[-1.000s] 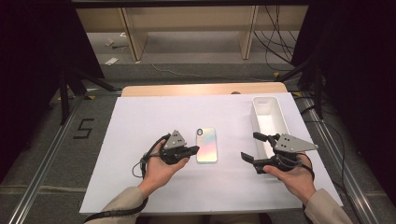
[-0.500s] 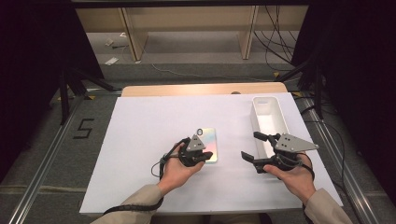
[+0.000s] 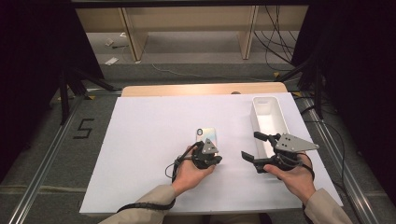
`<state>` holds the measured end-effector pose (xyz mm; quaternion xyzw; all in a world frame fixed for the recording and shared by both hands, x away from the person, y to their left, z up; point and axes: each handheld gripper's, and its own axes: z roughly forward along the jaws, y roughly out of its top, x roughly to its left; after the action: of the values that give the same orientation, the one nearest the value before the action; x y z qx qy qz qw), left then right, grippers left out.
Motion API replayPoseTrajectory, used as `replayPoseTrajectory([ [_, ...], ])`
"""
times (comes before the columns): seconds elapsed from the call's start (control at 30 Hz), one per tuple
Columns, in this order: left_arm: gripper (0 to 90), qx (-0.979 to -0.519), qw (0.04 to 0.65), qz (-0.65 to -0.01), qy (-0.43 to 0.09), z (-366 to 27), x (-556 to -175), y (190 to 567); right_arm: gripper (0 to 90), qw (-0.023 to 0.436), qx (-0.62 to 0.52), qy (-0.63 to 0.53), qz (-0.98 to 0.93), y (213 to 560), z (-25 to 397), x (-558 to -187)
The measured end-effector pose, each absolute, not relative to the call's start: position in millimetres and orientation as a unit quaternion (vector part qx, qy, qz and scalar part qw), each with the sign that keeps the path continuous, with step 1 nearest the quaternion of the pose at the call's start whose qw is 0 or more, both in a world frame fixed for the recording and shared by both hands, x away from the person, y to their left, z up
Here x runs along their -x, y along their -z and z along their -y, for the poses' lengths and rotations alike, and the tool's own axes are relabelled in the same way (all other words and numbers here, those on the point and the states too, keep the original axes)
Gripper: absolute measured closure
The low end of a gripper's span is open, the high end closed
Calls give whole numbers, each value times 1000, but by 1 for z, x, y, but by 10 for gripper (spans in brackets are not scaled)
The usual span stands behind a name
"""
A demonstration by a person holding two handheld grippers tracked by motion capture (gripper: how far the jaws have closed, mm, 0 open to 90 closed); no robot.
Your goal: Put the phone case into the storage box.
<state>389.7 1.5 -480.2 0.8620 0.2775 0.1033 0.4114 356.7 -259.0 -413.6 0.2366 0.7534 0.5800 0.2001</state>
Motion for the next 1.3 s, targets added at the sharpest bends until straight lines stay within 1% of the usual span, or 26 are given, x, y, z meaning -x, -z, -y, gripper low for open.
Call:
replayPoseTrajectory([
  [0.27,897,-863,408,-278,-107,7,-393,481,170,201,-239,-581,-752,414,260,-357],
  [1.3,897,-876,377,-279,-112,13,-399,489,171,197,-242,-582,-751,415,260,-358],
])
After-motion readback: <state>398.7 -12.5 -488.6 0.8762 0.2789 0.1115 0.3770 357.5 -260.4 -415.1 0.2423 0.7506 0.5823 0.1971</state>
